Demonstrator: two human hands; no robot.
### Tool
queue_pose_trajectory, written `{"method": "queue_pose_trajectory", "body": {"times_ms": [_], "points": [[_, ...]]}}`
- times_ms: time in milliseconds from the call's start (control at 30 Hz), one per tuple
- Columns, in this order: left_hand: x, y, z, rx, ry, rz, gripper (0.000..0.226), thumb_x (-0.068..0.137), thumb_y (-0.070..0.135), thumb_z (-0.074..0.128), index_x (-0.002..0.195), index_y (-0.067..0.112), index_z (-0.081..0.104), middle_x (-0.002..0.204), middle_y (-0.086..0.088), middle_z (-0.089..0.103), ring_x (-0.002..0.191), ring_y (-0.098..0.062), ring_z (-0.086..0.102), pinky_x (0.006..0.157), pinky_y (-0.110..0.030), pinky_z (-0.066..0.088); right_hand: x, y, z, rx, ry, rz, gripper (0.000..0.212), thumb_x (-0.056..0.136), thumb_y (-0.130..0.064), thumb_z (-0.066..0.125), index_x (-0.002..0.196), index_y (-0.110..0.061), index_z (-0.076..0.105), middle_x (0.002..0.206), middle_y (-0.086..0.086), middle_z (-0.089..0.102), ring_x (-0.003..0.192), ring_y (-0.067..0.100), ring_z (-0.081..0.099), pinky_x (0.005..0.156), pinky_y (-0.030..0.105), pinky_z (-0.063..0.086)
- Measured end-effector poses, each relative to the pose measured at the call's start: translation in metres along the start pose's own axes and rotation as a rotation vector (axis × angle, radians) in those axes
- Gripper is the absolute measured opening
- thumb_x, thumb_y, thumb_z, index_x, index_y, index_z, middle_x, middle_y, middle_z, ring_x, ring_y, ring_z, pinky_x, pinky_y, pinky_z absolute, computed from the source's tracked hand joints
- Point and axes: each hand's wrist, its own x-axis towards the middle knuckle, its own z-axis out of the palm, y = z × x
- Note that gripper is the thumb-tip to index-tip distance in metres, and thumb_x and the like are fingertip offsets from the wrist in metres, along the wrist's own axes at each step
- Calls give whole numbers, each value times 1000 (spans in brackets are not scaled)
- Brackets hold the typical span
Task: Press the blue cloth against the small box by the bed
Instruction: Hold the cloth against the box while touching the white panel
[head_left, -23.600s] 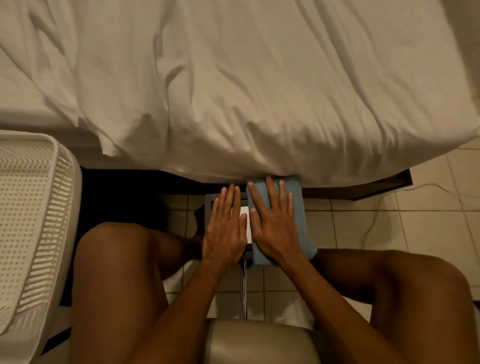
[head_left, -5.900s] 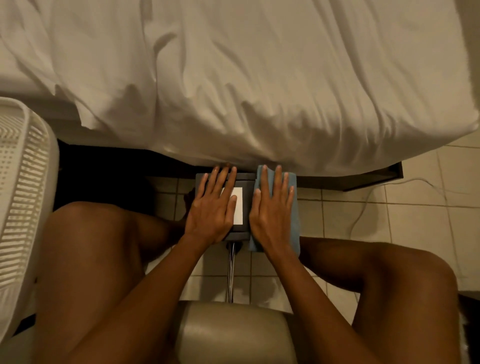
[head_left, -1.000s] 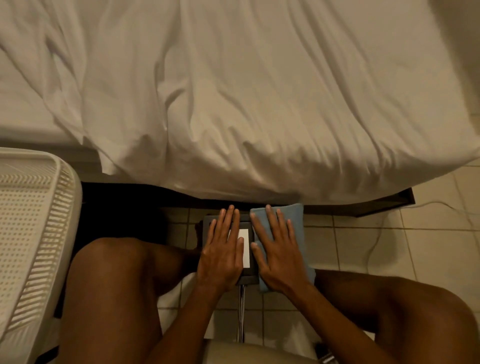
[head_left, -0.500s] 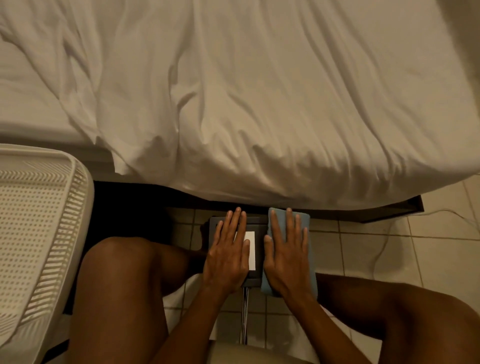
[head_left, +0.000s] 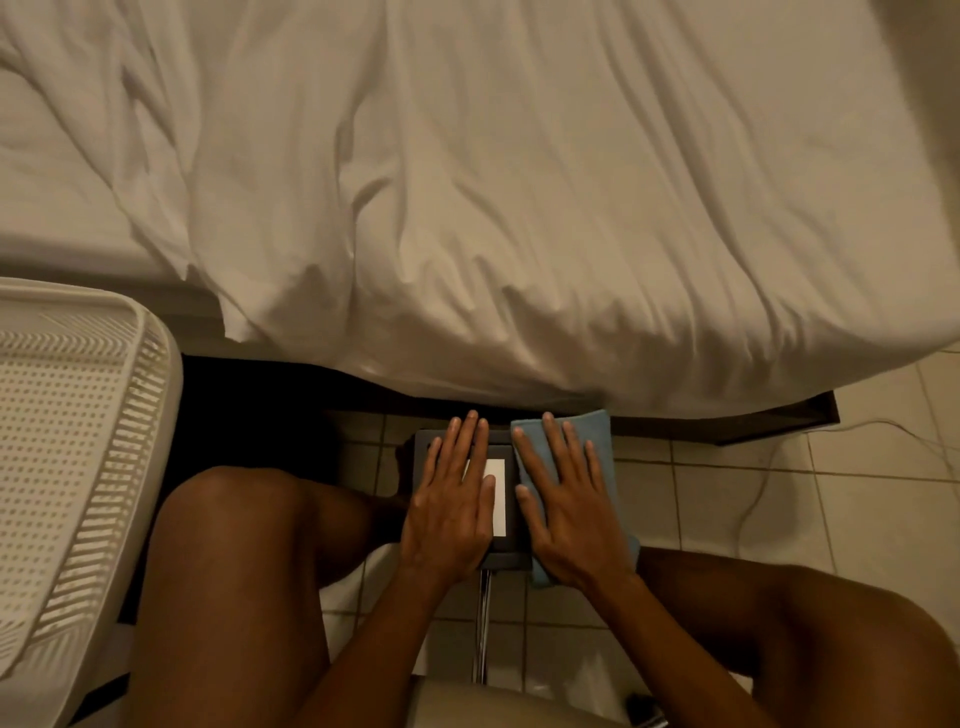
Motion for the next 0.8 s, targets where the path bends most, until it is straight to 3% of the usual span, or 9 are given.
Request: {"method": "queue_pose_trajectory", "body": {"times_ms": [100,267,400,600,800], "points": [[1,0,0,8,3,0,61,104,34,22,159,16,1,168,-1,-4,155,-13,-6,125,-36,7,4,-15,4,59,75,247,62,102,-49,20,160,-35,4,169,0,-6,156,17,-10,126,44,-1],[-3,1,2,-7,-3,-5,61,104,36,19,159,17,0,168,0,-5,154,-12,-7,125,-35,5,-2,-16,7,49,16,64,59,104,-41,25,160,-34,6,169,-1,-8,155,16,-13,125,41,-6],[1,4,0,-16,6,1,60,104,35,19,159,17,2,168,0,-3,155,-12,-7,125,-36,5,11,-24,6,71,93,180,58,104,-41,21,160,-34,9,169,-1,-3,155,15,-11,126,40,-6],[0,0,-1,0,11,-11,61,105,34,22,159,16,1,168,0,-3,155,-13,-7,125,-35,5,-10,-26,14,83,46,84,58,104,-39,26,160,-33,10,169,-1,-7,156,18,-11,124,36,-12],[3,1,0,2,13,-6,61,104,35,19,159,16,1,168,0,-4,154,-13,-8,126,-34,3,13,-30,12,76,101,158,59,105,-39,26,160,-34,4,169,-1,-6,155,16,-11,125,39,-7]]}}
